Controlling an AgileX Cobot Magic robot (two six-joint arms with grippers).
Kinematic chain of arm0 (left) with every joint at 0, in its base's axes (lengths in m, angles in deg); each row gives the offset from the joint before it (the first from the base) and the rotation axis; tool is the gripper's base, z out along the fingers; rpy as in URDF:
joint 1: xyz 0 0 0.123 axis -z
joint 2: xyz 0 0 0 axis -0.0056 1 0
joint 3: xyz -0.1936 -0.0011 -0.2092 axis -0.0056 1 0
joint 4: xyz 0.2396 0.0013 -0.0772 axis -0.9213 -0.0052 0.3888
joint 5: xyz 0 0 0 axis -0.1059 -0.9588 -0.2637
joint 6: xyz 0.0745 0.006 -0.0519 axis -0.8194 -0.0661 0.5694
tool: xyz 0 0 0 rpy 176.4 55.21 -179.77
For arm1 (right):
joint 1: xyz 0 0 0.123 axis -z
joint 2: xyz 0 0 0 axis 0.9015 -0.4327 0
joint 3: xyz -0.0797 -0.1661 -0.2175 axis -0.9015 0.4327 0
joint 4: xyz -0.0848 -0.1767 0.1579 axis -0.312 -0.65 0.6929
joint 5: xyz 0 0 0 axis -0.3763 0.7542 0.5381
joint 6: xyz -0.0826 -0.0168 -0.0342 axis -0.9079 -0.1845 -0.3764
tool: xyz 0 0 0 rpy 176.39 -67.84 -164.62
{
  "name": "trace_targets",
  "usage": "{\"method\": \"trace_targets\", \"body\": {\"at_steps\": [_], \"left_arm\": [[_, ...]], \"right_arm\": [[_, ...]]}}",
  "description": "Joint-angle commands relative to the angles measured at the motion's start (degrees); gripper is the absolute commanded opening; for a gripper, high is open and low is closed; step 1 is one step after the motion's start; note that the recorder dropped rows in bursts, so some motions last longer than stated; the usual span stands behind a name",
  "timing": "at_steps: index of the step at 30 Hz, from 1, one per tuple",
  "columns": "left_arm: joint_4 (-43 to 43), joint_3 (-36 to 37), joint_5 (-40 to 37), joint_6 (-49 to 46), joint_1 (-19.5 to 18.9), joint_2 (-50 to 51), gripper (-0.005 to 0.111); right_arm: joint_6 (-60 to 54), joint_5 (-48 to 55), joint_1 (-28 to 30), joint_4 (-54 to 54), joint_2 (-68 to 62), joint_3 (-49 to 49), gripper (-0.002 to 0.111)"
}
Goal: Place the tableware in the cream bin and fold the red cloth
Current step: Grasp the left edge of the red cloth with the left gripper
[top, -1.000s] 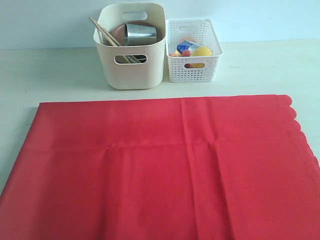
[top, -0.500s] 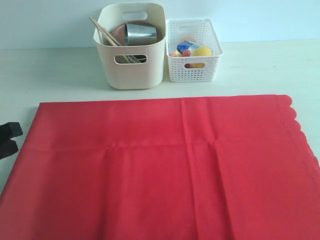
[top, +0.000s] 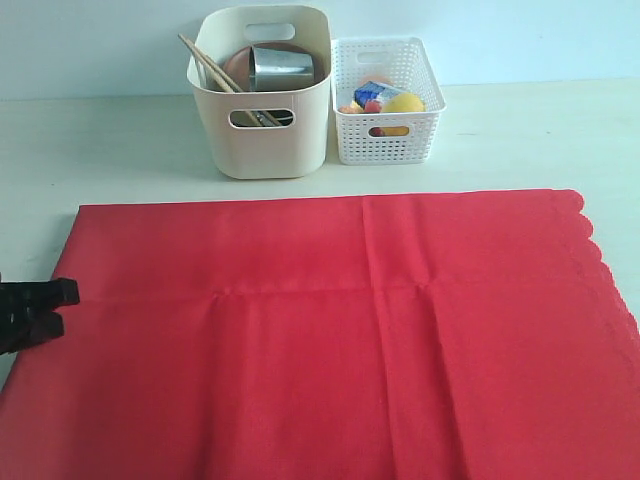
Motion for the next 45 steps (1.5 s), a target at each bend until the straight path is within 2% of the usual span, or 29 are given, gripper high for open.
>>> {"method": "trace_targets", "body": {"at_steps": [1,2,3,6,12,17,19,22,25,29,37,41,45], "left_arm": [[-0.4,-0.5,-1.1,-0.8,0.0,1.0,0.063],[-0.4,-0.5,-0.8,-0.8,0.0,1.0,0.073],[-0.7,-0.5,-0.7,-0.9,0.0,1.0,0.078],[-1.1,-0.5,1.8,-2.5,0.0,1.2,0.088],[-1.0,-0.5,5.4,-2.5,0.0,1.7,0.089],[-1.0,-1.3,-3.2,-6.8,0.0,6.4,0.086],[-0.8,-2.2,-6.2,-8.7,0.0,8.7,0.081],[-0.8,-3.3,-10.2,-8.7,0.0,11.2,0.065],[-0.6,-3.6,-10.2,-8.7,0.0,11.6,0.041],[-1.2,-3.6,-8.8,-8.7,-1.4,11.6,0.000],[-8.2,-5.1,-12.7,-8.9,-8.6,7.9,0.000],[-13.4,-7.6,-16.5,-7.9,-13.6,5.3,0.000],[-19.5,-11.3,-18.2,-4.9,-18.0,3.7,0.000]], "right_arm": [[-0.1,-0.9,-0.1,-0.3,0.4,0.3,0.000],[-0.1,-0.9,-0.1,-0.3,0.4,0.3,0.000],[-0.1,-0.9,-0.1,-0.3,0.4,0.3,0.000],[-0.1,-0.9,-0.1,-0.3,0.4,0.3,0.000],[-0.1,-0.9,-0.1,-0.3,0.4,0.3,0.000],[-0.1,-0.9,-0.1,-0.3,0.4,0.3,0.000],[-0.1,-0.9,-0.1,-0.3,0.4,0.3,0.000],[-0.1,-0.9,-0.1,-0.3,0.4,0.3,0.000],[-0.1,-1.4,-0.1,-0.3,0.4,0.3,0.000],[-0.1,-1.4,-0.1,-0.6,0.4,0.3,0.000],[-0.1,-4.1,-0.1,-5.8,0.4,0.3,0.000],[4.9,-11.0,-0.1,-1.0,0.4,0.3,0.000],[6.8,-12.4,-0.1,3.1,0.4,0.3,0.000]]}}
